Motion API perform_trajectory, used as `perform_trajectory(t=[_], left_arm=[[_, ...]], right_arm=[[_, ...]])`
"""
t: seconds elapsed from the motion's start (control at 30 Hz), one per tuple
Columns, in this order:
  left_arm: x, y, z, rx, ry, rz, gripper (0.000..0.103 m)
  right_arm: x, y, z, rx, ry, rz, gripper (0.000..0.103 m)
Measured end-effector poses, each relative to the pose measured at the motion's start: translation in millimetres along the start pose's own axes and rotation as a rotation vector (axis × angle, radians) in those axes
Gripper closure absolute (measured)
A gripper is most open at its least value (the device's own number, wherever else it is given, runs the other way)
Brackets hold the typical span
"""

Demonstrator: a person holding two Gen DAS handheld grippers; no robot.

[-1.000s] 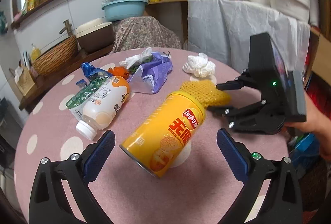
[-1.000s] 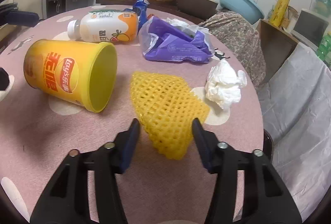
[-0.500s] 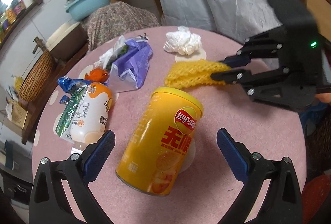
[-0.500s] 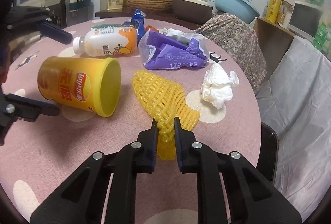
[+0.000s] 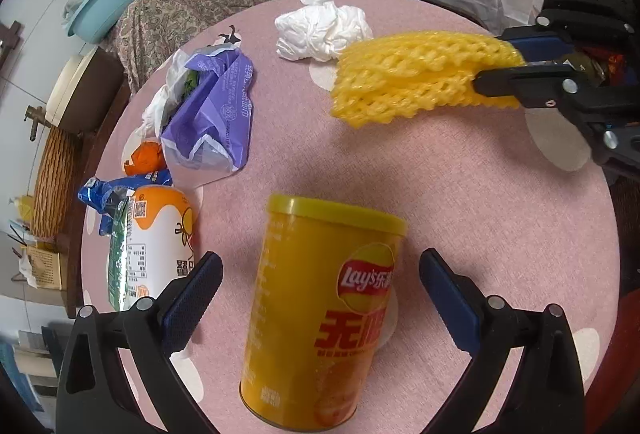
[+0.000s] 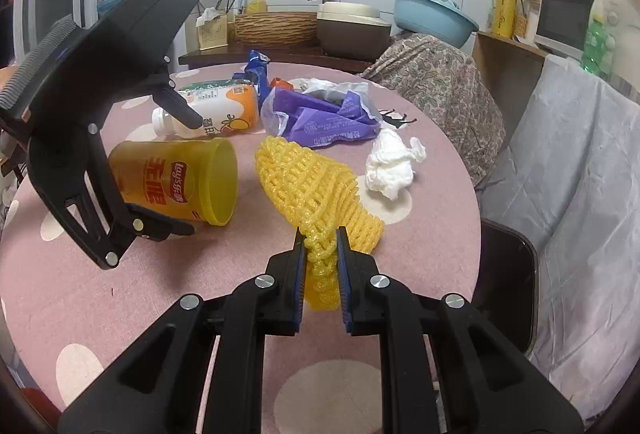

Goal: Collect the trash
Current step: 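Grasp the yellow mesh net with the right gripper while the left grasps the Lay's can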

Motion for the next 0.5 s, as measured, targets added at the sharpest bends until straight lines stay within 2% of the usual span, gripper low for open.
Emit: perform_trajectory(t=[0.2, 0.3, 0.47, 0.5], left_arm=[[8, 5, -3, 0.016, 0.006, -0.022, 0.006], [13, 5, -1, 0.051, 0.019, -0.042, 0.011], [18, 0, 2, 0.073, 0.026, -0.064, 0.033], [18, 0, 3, 0.072, 0.027, -0.063, 0.035]], right_arm=[[-5, -5, 12, 0.052, 0.013, 0.002, 0.088], [-8, -7, 15, 0.071, 0.018, 0.006, 0.088], [-10, -8, 20, 0.093, 0.025, 0.007, 0.088], [-10, -9, 20, 0.095, 0.026, 0.006, 0.088]])
Point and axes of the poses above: each gripper's, at about its wrist camera, not at the fingertips, and x roughly the way its jaws point, z to its right, y to its top, the point moved 10 cm from there along x, roughly the way its jaws point, and after that the axes turned 13 degrees about x, right-handed, at the moved point
